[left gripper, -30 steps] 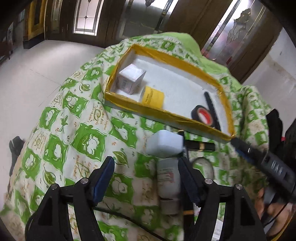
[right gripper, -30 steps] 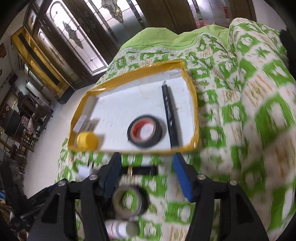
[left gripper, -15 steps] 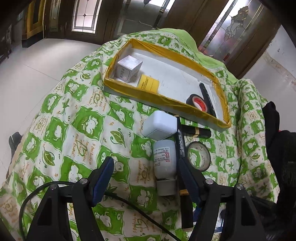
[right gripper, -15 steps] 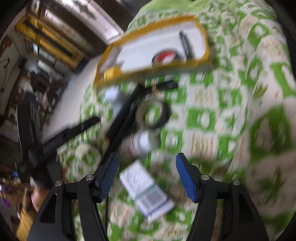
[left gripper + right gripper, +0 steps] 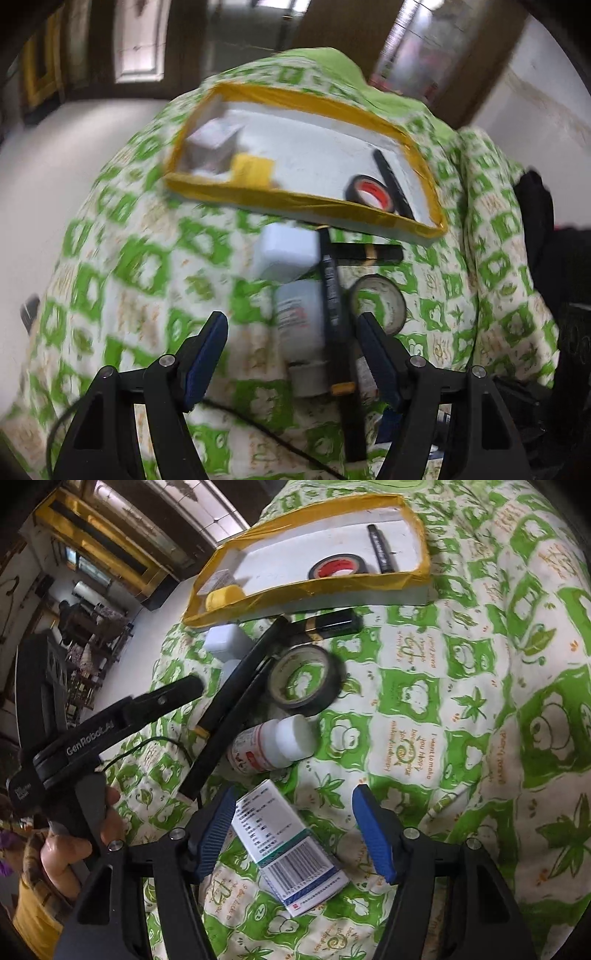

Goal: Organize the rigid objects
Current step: 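Grasp the black marker with the left gripper while the right gripper grasps the white-blue medicine box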

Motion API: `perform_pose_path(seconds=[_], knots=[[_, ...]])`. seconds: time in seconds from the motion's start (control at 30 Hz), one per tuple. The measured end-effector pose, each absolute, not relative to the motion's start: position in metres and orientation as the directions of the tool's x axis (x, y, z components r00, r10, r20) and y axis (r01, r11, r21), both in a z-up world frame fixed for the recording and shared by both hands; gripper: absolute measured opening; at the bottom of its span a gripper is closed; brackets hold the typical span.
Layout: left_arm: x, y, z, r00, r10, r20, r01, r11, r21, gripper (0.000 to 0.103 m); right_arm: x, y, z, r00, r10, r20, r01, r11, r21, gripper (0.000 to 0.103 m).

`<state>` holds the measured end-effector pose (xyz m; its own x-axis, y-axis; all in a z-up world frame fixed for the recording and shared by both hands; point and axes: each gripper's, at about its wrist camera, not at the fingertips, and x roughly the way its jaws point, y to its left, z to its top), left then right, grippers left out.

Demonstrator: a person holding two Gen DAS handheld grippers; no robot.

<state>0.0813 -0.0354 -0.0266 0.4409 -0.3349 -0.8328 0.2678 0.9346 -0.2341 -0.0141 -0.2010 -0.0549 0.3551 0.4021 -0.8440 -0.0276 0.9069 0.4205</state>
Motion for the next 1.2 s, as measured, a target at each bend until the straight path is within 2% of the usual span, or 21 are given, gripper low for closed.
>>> perform_pose_path(seconds=[0.03, 0.1, 0.2, 0.4, 0.5, 0.53, 0.57, 0.67, 0.93, 1.2], knots=[[0.084, -0.045, -0.026, 0.440, -0.327, -0.836, 0.293, 0.933, -0.210, 0.074, -0.014, -0.200, -0.055, 0.352, 0.399, -0.846, -0.029, 0.909, 0.417, 0.065], [0.090, -0.059, -0.026, 0.436, -0.309, -0.845, 0.316, 0.932, -0.178, 0.061, -0.013, -0.197, -0.057, 0.350, 0.401, -0.847, -0.031, 0.908, 0.417, 0.065], [0.104, -0.075, -0.031, 0.412, -0.287, -0.865, 0.322, 0.934, -0.157, 0.052, -0.012, -0.197, -0.057, 0.351, 0.401, -0.846, -0.027, 0.908, 0.419, 0.065], [0.128, -0.089, -0.051, 0.373, -0.176, -0.911, 0.300, 0.952, -0.061, 0.047, -0.010, -0.197, -0.060, 0.346, 0.408, -0.845, -0.033, 0.905, 0.424, 0.065], [0.127, -0.085, -0.053, 0.371, -0.194, -0.908, 0.301, 0.950, -0.080, 0.044, -0.009, -0.196, -0.061, 0.343, 0.412, -0.844, -0.035, 0.904, 0.427, 0.065], [0.125, -0.082, -0.052, 0.369, -0.203, -0.907, 0.302, 0.949, -0.090, 0.038, -0.008, -0.197, -0.062, 0.343, 0.414, -0.843, -0.036, 0.903, 0.428, 0.065], [0.121, -0.078, -0.051, 0.367, -0.210, -0.906, 0.302, 0.948, -0.097, 0.027, -0.008, -0.196, -0.062, 0.343, 0.415, -0.843, -0.037, 0.902, 0.430, 0.065], [0.110, -0.062, -0.046, 0.356, -0.259, -0.898, 0.295, 0.943, -0.155, 0.017, -0.008, -0.196, -0.063, 0.343, 0.416, -0.842, -0.037, 0.902, 0.431, 0.065], [0.083, -0.027, -0.047, 0.323, -0.364, -0.873, 0.233, 0.925, -0.300, 0.017, -0.004, -0.194, -0.068, 0.326, 0.407, -0.853, -0.033, 0.907, 0.420, 0.065], [0.071, -0.017, -0.041, 0.337, -0.344, -0.876, 0.229, 0.933, -0.278, 0.018, -0.005, -0.186, -0.075, 0.260, 0.439, -0.860, -0.062, 0.897, 0.438, 0.065]])
